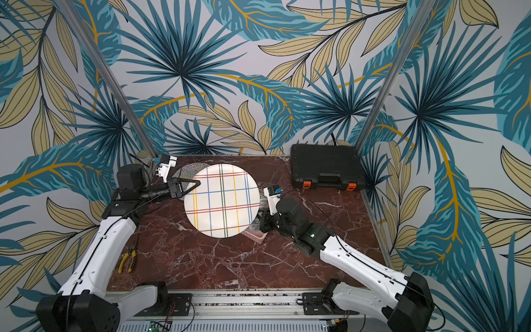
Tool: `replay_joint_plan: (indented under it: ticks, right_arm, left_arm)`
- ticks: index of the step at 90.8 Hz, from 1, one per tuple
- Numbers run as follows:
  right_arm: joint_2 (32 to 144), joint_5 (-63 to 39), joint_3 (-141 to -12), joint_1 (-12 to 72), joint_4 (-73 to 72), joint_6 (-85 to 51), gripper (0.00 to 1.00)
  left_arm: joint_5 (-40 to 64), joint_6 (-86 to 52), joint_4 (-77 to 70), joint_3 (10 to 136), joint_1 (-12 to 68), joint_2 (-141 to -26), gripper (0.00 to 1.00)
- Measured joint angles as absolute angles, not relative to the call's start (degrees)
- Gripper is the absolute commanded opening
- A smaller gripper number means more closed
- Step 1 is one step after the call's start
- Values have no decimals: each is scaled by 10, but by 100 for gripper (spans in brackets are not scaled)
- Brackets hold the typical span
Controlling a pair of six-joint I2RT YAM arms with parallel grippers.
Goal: Wipe the wet plate dry
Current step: Wipe the plate with towel.
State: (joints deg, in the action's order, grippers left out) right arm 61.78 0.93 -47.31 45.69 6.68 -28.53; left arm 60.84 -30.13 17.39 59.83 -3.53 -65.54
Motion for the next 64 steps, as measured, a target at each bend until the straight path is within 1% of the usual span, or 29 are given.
replay_joint_plan:
  ticks: [42,64]
  right_arm:
    - [646,122,-464,590,28,-274,0]
    - [663,193,-464,663,-17,-267,0]
  left_arm:
    - [592,-326,139,597,-44,-656,0]
    - [593,-345,135,591,-44,-656,0]
